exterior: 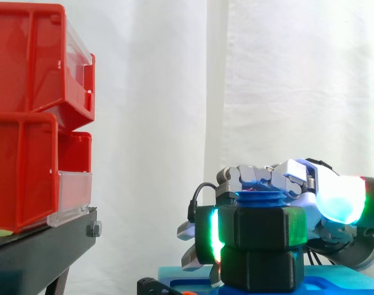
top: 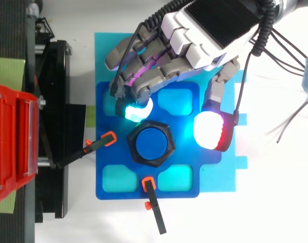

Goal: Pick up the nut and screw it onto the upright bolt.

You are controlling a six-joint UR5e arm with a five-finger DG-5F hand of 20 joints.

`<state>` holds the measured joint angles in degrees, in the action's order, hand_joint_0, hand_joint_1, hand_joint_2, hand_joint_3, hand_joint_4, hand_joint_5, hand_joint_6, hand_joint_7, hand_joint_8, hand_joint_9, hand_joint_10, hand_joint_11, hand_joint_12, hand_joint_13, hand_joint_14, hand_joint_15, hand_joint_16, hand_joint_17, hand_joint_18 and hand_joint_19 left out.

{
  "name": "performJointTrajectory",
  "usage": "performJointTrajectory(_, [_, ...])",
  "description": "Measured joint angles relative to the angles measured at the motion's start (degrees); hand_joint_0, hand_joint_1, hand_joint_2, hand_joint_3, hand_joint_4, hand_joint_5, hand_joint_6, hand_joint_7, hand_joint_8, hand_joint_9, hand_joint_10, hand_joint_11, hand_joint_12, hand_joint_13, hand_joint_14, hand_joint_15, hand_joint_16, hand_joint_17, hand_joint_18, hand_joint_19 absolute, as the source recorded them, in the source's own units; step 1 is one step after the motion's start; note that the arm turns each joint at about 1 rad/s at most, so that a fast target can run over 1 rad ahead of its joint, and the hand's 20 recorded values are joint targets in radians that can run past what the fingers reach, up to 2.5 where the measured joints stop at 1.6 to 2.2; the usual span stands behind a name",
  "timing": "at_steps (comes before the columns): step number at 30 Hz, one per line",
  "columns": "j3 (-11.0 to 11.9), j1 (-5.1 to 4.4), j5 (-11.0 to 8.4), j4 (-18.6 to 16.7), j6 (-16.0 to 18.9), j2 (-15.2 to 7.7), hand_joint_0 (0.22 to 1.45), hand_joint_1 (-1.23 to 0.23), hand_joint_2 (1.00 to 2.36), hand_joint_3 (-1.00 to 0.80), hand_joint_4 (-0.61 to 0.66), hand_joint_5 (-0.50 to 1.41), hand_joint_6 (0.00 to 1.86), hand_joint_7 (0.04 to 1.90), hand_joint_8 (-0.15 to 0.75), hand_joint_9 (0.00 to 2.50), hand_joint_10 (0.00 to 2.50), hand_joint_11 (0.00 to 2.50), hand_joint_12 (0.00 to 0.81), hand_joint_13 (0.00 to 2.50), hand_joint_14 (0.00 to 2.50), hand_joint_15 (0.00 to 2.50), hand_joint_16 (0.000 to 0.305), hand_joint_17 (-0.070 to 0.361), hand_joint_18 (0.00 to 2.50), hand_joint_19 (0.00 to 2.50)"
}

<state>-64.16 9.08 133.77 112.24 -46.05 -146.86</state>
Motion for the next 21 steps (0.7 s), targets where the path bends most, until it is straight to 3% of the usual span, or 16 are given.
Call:
performJointTrajectory(5, [0.03, 0.04, 0.00, 0.00, 0.00, 0.00, 0.43, -0.18, 1.00, -0.50, 0.24, 0.01, 0.50, 1.37, 0.303, 1.07, 0.00, 0.00, 0.342, 0.80, 0.00, 0.01, 0.046, 0.103, 0.60, 0.21])
performJointTrajectory(10, [0.57, 0.07, 0.20, 0.05, 0.26, 0.02, 0.42, -0.19, 1.00, -0.50, 0.29, -0.08, 0.50, 0.87, 0.275, 0.97, 0.00, 0.00, 0.348, 0.77, 0.00, 0.00, 0.048, 0.108, 0.58, 0.20])
performJointTrajectory(13, [1.25, 0.16, 0.83, 0.07, 0.72, 0.05, 0.42, -0.19, 1.00, -0.50, 0.25, -0.11, 0.50, 0.74, 0.267, 0.91, 0.00, 0.00, 0.348, 0.76, 0.00, 0.00, 0.049, 0.109, 0.57, 0.20])
performJointTrajectory(21, [3.40, 0.66, 3.13, 0.09, 1.93, 0.03, 0.41, -0.19, 1.00, -0.50, 0.20, -0.16, 0.50, 0.62, 0.259, 0.83, 0.00, 0.00, 0.348, 0.72, 0.00, 0.00, 0.049, 0.111, 0.53, 0.20])
